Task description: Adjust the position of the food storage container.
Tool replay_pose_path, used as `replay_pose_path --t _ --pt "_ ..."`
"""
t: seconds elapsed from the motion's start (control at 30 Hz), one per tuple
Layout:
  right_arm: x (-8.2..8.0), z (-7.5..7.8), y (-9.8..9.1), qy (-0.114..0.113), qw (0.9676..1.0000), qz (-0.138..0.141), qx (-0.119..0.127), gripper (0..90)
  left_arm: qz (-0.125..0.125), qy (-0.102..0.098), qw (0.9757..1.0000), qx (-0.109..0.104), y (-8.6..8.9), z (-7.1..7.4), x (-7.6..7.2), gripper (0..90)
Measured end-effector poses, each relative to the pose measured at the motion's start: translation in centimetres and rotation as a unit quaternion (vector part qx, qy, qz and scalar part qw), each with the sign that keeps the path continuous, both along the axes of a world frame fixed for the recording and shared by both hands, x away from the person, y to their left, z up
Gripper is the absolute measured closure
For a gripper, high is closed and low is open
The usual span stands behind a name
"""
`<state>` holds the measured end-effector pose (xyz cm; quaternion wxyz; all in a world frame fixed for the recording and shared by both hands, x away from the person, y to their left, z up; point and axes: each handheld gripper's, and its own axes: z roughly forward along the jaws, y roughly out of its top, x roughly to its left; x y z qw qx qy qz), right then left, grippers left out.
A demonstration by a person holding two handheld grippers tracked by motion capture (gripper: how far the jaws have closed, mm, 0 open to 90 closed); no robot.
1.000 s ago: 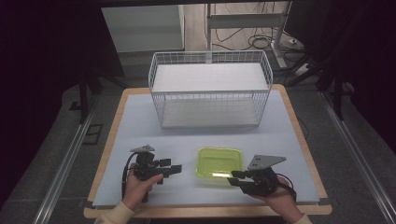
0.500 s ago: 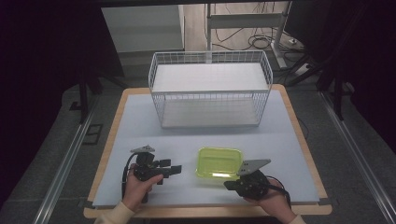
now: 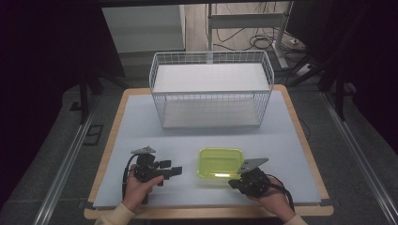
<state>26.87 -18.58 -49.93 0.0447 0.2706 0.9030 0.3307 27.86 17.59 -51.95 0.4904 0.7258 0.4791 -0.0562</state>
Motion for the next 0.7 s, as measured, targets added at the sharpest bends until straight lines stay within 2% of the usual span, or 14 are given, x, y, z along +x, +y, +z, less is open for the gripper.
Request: replay_pose_path --t 0.37,0.7 --pt "0.97 -0.08 -0.69 0.0 0.9996 -0.027 0.003 89.6 -0.005 -0.002 1.0 0.005 0.0 -0.06 -0.01 24.5" --pt "0.39 0.35 -0.93 0.0 0.9997 -0.019 0.012 89.6 -0.002 -0.002 1.0 0.005 0.22 -0.08 -0.11 24.5"
